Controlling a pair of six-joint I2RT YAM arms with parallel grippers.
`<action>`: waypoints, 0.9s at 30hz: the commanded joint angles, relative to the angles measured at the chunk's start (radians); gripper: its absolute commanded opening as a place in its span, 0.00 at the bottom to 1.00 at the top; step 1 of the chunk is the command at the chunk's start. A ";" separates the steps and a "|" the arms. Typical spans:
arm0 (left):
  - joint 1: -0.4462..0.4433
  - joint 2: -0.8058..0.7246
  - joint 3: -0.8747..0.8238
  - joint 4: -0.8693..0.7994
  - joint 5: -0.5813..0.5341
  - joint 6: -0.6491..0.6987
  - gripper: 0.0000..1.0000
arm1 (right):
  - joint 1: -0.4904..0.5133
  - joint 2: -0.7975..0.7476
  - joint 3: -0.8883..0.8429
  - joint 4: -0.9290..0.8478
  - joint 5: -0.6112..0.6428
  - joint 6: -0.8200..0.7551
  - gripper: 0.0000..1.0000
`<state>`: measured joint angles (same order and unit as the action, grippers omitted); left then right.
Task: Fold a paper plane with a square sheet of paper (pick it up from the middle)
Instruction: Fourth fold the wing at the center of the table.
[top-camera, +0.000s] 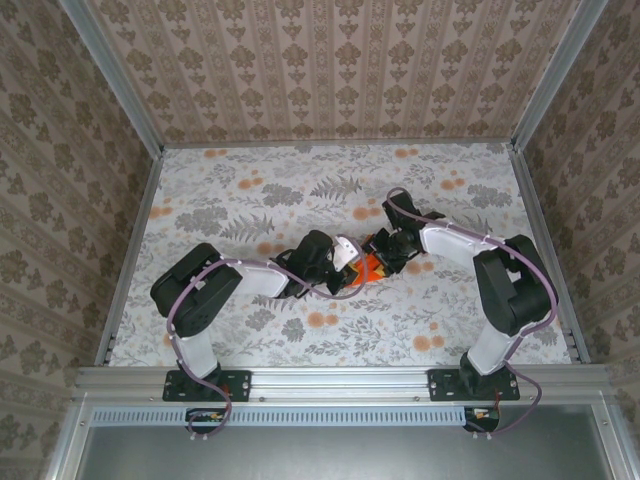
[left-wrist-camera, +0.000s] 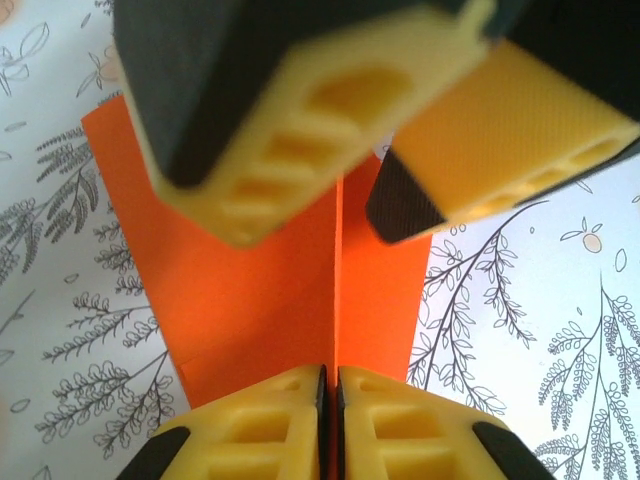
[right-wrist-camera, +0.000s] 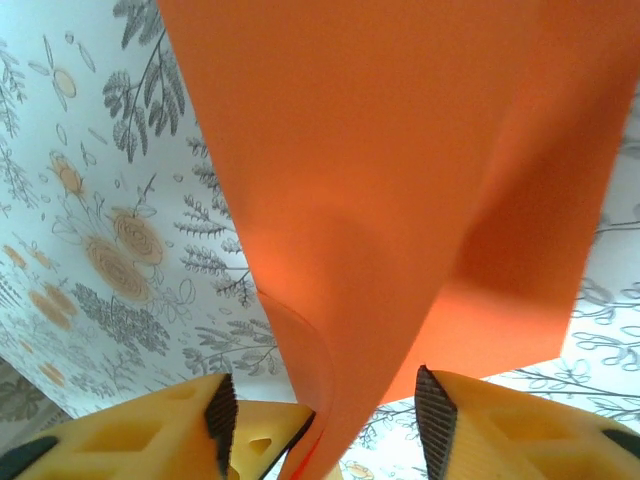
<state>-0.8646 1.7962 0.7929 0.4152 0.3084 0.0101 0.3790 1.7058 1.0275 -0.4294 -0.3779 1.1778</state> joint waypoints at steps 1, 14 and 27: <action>-0.005 0.006 0.026 -0.031 0.017 -0.062 0.12 | -0.039 -0.064 0.007 -0.050 0.006 -0.061 0.61; 0.065 -0.001 0.065 -0.073 0.132 -0.465 0.06 | -0.132 -0.269 -0.172 0.180 -0.047 -0.423 0.65; 0.082 0.059 0.064 0.021 0.218 -0.758 0.06 | -0.125 -0.147 -0.233 0.338 -0.249 -0.468 0.57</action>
<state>-0.7902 1.8374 0.8364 0.4099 0.4854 -0.6651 0.2516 1.5242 0.8036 -0.1268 -0.5701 0.7380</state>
